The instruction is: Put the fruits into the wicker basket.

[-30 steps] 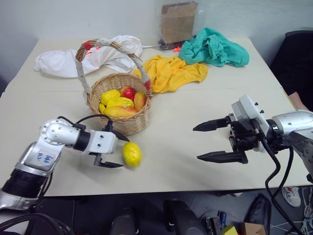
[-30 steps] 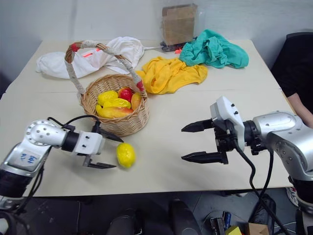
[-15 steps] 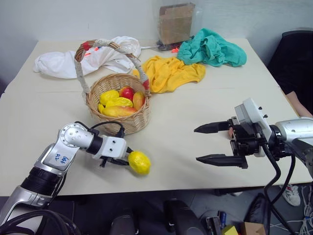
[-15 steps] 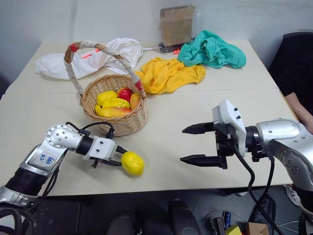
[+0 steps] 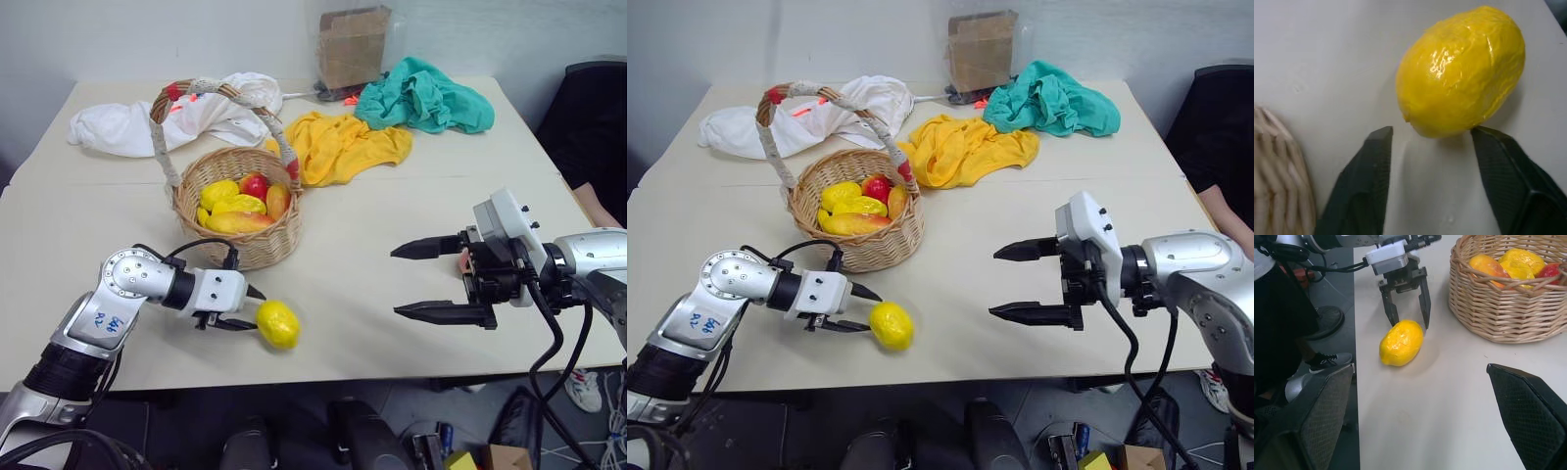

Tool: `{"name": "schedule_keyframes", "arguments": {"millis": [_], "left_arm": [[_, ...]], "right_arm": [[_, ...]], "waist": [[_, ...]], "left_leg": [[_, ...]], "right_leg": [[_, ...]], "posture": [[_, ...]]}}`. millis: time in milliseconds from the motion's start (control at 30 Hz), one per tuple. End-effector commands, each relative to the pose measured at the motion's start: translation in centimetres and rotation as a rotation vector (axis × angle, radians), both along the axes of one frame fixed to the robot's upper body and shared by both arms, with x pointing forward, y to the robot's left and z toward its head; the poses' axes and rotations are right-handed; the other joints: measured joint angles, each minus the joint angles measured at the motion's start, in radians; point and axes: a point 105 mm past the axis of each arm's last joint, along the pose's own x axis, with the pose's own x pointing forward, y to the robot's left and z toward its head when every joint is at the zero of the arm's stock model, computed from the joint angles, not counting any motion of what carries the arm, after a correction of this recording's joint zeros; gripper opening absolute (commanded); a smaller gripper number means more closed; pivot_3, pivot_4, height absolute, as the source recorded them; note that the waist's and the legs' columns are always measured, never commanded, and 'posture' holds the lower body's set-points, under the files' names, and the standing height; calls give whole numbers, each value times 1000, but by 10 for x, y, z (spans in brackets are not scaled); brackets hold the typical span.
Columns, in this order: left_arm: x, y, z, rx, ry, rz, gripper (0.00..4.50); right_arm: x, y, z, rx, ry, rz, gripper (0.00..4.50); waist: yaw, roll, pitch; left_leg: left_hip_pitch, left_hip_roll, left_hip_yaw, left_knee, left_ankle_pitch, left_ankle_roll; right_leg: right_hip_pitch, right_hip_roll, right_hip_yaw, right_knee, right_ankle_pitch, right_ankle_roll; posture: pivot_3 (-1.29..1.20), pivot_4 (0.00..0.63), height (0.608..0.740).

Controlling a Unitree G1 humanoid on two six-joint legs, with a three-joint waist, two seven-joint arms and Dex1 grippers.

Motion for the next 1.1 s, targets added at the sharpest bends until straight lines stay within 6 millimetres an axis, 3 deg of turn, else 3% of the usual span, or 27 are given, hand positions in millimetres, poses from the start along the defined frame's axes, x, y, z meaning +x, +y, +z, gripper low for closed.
{"name": "schedule_keyframes", "arguments": {"millis": [33, 100, 233, 567, 733, 900, 1000, 1100], "left_arm": [[-7, -13, 32, -78, -68, -73, 3537], [-13, -20, 35, -86, -52, -113, 3537], [-20, -36, 23, -42, 9, -214, 3537], [3, -39, -13, 141, 22, -294, 3537], [7, -42, -7, 110, 26, -302, 2614], [8, -35, -6, 123, 17, -271, 2575], [3, -31, 12, 20, 53, -209, 2574], [-6, -35, 58, -244, 131, -110, 2574]], "right_arm": [[-3, 1, 8, -1, -40, 17, 4500], [-4, 1, 7, -1, -35, 16, 4500], [-5, 1, 7, 0, -31, 10, 4500], [-6, 1, 11, 15, -37, -20, 4500], [-5, 3, 11, 27, -42, -31, 4500], [-3, 5, 10, 29, -46, -35, 4500], [-2, 6, 10, 31, -48, -30, 4500], [-3, 9, 12, 42, -48, -14, 4500]], "waist": [[0, 0, 0], [1, 0, 0], [1, 0, 0], [-1, 0, 0], [2, 0, 0], [1, 0, 0], [-2, 0, 0], [-2, 0, 0]], "left_leg": [[0, 0, 0, 0, 0, 0], [0, 0, 0, 0, 0, 0], [0, 0, 0, 0, 0, 0], [0, 0, 0, 1, 0, -1], [0, 0, 0, 1, 0, 0], [0, 0, 0, 1, 0, 0], [0, 0, 0, 1, 0, 0], [-1, 1, 0, 1, 0, -1]], "right_leg": [[0, 0, 0, 0, 0, 0], [0, 0, 0, 0, 0, 0], [0, 0, 0, 0, 0, 0], [0, 1, 0, 0, 0, 0], [0, 0, 0, 0, 0, 0], [0, 1, 0, 1, 0, 0], [0, 1, 0, 1, 0, 0], [-1, 1, 0, 1, 0, 0]], "posture": [[0, 150, 740], [0, 150, 740], [0, 150, 740], [0, 150, 740], [0, 150, 740], [0, 150, 740], [0, 150, 740], [0, 150, 740]]}}
